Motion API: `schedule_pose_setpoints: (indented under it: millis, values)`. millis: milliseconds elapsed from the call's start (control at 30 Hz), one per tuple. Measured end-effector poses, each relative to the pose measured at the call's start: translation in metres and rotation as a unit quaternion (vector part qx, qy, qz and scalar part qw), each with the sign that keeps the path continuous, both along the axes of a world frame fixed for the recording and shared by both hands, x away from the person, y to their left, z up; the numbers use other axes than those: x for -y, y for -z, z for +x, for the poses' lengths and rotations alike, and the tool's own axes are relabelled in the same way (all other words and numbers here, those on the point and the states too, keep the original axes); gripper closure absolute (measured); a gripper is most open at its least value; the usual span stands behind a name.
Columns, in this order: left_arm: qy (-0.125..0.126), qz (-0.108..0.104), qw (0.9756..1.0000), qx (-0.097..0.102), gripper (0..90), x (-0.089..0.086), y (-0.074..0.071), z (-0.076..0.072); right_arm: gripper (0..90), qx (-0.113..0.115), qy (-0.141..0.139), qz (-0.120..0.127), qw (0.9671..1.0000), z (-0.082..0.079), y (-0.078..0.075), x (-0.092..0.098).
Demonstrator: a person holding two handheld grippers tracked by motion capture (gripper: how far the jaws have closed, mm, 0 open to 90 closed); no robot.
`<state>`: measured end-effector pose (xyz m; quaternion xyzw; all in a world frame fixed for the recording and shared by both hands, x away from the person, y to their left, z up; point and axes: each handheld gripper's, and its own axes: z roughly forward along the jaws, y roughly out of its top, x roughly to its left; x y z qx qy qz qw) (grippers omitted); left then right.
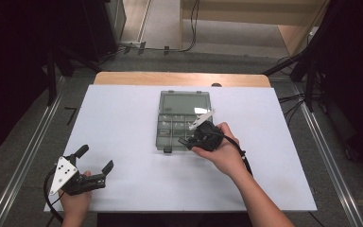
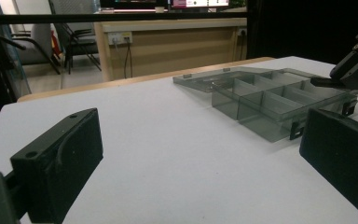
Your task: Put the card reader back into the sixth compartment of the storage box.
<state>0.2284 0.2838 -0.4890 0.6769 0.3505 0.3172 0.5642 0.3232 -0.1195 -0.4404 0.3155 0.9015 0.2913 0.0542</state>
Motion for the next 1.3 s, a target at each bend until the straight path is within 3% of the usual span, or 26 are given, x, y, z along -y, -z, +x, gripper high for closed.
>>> schedule_pose_setpoints:
  millis: [433,500,700,800,1300]
  values:
    - [0.001,0.0,1.0,0.0,0.0,0.0,0.0,0.0,71.2,0.006,0.011,0.003,0.9999,0.003,0.001,-0.006]
    - [0.001,0.0,1.0,0.0,0.0,0.0,0.0,0.0,71.1,0.007,0.028,0.008,0.9996,0.004,0.002,-0.007]
    - [0.0,0.0,1.0,0.0,0.0,0.0,0.0,0.0,71.1,0.008,0.028,0.014,0.9995,0.005,0.002,-0.007]
    - [0.001,0.001,1.0,0.0,0.0,0.0,0.0,0.0,71.1,0.011,0.043,0.021,0.9988,0.006,0.002,-0.007]
    - [0.001,0.0,1.0,-0.001,0.0,0.0,0.0,0.0,71.1,0.009,0.045,0.027,0.9986,0.009,0.005,-0.011]
